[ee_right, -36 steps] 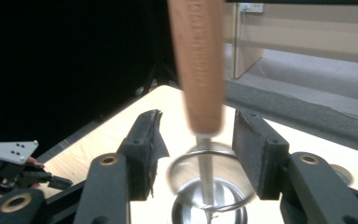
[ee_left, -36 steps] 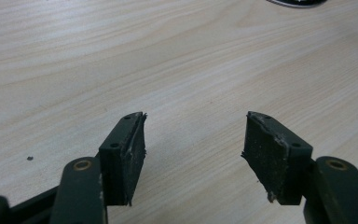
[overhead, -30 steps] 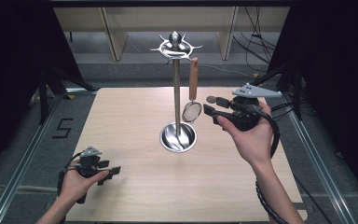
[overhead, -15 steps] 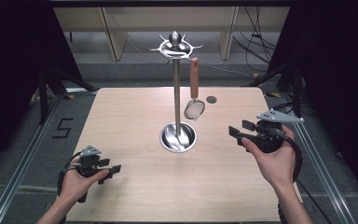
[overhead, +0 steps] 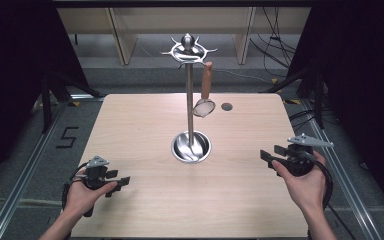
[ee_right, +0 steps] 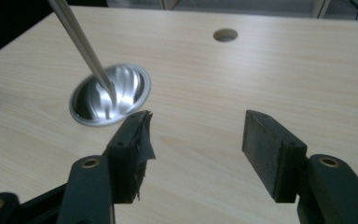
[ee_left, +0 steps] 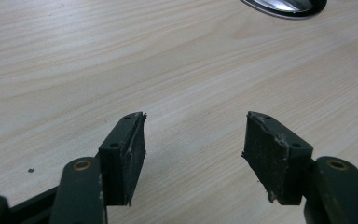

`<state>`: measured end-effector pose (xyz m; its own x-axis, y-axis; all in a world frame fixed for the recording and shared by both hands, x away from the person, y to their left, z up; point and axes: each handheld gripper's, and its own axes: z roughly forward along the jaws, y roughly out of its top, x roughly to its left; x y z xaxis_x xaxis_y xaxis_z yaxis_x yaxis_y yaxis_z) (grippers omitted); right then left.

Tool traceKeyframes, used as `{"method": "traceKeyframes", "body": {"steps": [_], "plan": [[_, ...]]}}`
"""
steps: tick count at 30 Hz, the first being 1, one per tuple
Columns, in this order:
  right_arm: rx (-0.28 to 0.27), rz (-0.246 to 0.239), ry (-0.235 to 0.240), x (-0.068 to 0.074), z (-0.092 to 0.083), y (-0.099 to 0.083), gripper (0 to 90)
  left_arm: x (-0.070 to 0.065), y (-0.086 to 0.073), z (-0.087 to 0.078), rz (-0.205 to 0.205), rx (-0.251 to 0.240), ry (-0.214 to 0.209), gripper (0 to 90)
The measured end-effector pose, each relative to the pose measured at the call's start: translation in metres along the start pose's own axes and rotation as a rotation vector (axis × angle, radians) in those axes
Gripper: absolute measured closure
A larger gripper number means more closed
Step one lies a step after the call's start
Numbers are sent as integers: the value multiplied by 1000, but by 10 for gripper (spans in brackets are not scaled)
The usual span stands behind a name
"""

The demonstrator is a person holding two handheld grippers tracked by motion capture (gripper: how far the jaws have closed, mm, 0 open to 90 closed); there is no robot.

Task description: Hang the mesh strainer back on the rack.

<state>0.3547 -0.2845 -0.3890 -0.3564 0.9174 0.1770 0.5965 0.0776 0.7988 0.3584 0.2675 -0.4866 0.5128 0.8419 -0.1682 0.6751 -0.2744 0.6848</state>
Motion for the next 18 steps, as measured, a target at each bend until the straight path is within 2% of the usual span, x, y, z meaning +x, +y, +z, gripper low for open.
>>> {"method": "traceKeyframes", "body": {"steps": [2, 3, 4, 5, 6, 7, 8, 9, 10, 11, 12, 13, 14, 15, 16, 17, 18], "plan": [[19, 13, -9, -4, 3, -8, 424, 0, 0, 0, 1, 5, -2, 375], [30, -19, -25, -9, 5, -12, 424, 0, 0, 0, 3, 1, 0, 375], [50, 0, -28, -11, 7, -17, 425, -1, 0, 1, -17, -11, -3, 375], [57, 30, -29, -11, 10, -22, 429, -1, 0, 1, -15, -13, -2, 375], [76, 22, -31, -13, 12, -26, 437, 0, 0, -1, 7, 1, -1, 375], [95, 33, -39, -15, 14, -32, 445, 0, 1, -1, 5, -2, -5, 375], [100, 7, -43, -20, 18, -37, 453, -1, 1, -1, 4, -13, 1, 375], [97, 5, -43, -23, 22, -42, 467, -1, 1, -1, 4, -15, 0, 375], [117, 12, -39, -25, 23, -46, 481, -2, 1, 0, -6, -28, -9, 375], [135, 12, -61, -25, 24, -49, 499, -3, 2, 0, -12, -31, -5, 375], [141, 7, -61, -26, 24, -52, 517, -2, 2, -2, 11, -16, -9, 374], [147, 7, -57, -25, 25, -54, 537, -2, 2, -2, 9, -19, -12, 374], [154, 8, -61, -24, 25, -56, 556, -4, 2, 0, -12, -45, -11, 373], [161, 0, -64, -21, 27, -59, 586, -4, 2, 0, -11, -44, -16, 371], [162, -28, -70, -21, 27, -59, 604, -3, 2, -1, 2, -31, -16, 370], [182, -3, -73, -17, 26, -59, 622, -2, 3, -2, 20, -14, -14, 370], [184, -34, -80, -17, 27, -60, 647, -3, 3, -1, 7, -27, -15, 369]]}}
